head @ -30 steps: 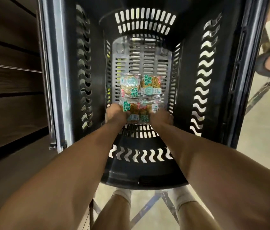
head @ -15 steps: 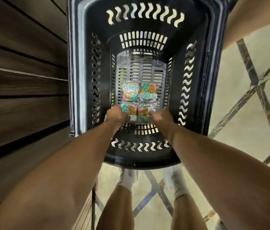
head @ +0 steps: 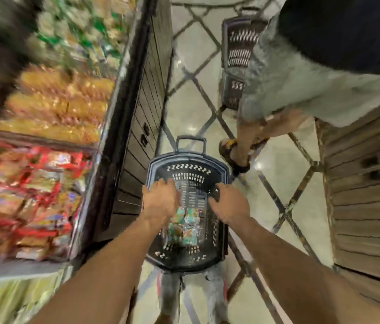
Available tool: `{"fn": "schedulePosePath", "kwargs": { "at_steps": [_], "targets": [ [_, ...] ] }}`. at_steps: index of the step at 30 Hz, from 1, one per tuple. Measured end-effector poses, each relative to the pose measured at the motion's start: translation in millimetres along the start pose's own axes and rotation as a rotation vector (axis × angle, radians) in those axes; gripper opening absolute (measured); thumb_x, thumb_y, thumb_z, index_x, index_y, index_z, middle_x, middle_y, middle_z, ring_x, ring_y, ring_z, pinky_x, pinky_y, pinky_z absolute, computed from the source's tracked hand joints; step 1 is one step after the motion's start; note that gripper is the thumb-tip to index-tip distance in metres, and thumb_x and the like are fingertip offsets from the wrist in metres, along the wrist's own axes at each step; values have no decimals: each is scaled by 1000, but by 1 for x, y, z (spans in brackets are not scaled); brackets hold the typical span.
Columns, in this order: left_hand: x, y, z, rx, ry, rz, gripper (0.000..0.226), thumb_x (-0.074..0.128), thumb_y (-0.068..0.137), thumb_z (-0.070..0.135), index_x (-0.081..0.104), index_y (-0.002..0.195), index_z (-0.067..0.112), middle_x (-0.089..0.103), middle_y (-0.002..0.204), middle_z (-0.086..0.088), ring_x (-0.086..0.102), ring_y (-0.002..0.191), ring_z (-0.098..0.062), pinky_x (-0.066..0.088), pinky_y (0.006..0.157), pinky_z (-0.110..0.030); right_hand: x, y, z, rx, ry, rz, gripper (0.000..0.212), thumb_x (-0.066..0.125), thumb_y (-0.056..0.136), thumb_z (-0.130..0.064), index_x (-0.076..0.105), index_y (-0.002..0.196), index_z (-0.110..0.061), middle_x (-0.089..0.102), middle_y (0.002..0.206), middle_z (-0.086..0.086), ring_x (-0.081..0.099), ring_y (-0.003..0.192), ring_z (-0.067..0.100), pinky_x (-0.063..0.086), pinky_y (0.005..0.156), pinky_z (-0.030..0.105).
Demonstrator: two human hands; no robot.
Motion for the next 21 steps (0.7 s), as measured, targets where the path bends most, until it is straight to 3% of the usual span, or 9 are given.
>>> {"fn": "schedulePosePath", "kwargs": {
  "at_steps": [5, 9, 11, 15, 18, 21],
  "targets": [
    [-128, -57, 27, 40, 31, 110, 57, 36, 107, 52, 38, 154, 21, 49, 150, -12, 43, 142, -35, 22, 122, -61, -133, -49, -35, -97, -158, 237, 46, 53, 93, -58, 64, 122, -23, 70, 115, 5, 66, 106, 32, 48, 90, 42],
    [-211, -115, 35, 62, 65, 244, 60, 35, 105, 55, 38, 155, 21, 48, 151, -14, 43, 142, -36, 22, 122, -62, -213, -94, -69, -150, -181, 325, 50, 49, 94, -62, 63, 129, -29, 67, 125, 1, 58, 122, 26, 40, 106, 46],
    [-243, -146, 30, 42, 59, 253, 59, 36, 105, 55, 40, 153, 20, 49, 150, -15, 43, 141, -37, 22, 121, -64, -242, -119, -84, -166, -212, 338, 50, 46, 93, -65, 64, 126, -33, 68, 123, -1, 59, 120, 24, 36, 109, 48],
    [-305, -210, 11, -16, 66, 299, 56, 37, 105, 57, 43, 147, 19, 51, 147, -17, 46, 138, -39, 29, 116, -61, -295, -165, -124, -251, -231, 392, 58, 42, 92, -70, 61, 135, -36, 65, 131, 0, 57, 126, 25, 30, 115, 57],
    [-344, -257, -17, -91, 51, 417, 56, 38, 104, 59, 41, 146, 22, 55, 144, -14, 52, 132, -38, 36, 111, -54, -326, -198, -167, -339, -251, 407, 60, 43, 95, -69, 57, 140, -32, 62, 138, 2, 52, 133, 26, 25, 119, 59],
    [-367, -301, -57, -216, 16, 537, 54, 39, 102, 59, 47, 143, 25, 61, 137, -8, 57, 126, -33, 39, 108, -50, -349, -229, -220, -483, -266, 434, 63, 42, 96, -71, 57, 141, -29, 62, 138, 3, 53, 133, 27, 28, 116, 57]
  ]
}}
Point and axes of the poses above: each hand's wrist, its own y-axis towards the middle knuckle, its own x-axis out of the palm, z = x × y, the point moved 7 cm from there along y, towards the middle knuckle
